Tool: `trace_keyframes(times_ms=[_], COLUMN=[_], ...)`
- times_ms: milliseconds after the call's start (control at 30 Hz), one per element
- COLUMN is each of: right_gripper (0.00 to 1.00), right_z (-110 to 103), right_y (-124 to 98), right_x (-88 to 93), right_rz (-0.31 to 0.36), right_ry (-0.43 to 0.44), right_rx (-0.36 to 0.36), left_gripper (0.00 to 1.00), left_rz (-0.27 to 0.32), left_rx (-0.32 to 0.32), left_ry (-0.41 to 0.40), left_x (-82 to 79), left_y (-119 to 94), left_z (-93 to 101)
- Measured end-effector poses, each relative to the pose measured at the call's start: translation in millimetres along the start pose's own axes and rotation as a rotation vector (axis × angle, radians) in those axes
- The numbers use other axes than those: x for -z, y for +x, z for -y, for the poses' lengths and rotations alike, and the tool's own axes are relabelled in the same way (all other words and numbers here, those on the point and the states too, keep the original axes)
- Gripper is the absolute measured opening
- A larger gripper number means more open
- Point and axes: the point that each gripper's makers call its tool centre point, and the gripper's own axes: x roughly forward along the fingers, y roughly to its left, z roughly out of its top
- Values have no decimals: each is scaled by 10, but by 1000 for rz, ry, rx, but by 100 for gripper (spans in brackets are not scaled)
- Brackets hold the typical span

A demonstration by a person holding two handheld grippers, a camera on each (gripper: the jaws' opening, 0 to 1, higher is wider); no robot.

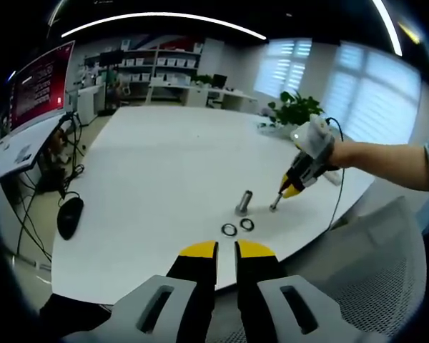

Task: Place the washer onto the threaded stud by aligning its center hole with the stud, sliding it down to the base, and recovering from edge contact or off-axis alignment until the washer reaches the visible bottom stop.

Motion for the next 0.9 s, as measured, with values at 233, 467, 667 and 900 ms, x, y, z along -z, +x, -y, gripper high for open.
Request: trace_keyframes(times_ms=[233, 467, 667, 900], right_gripper=[14, 15, 17, 11], right_z=[3, -31, -83, -56], right_y=[224, 391, 297, 156], right_x=[46, 109, 113, 21], right_rz=[-51, -86, -26, 60], right_ry=[-14, -18, 20, 74], right_rx=[-11, -26, -37, -27], left_gripper=[7, 7, 7, 7], left_rz=[-6, -11, -16, -26], left_rx=[-1, -4, -4, -5], left_ry=[4, 0, 3, 13], left_x=[5, 12, 17, 36], left_y=[4, 7, 11, 17], left_z=[-2, -11, -14, -11])
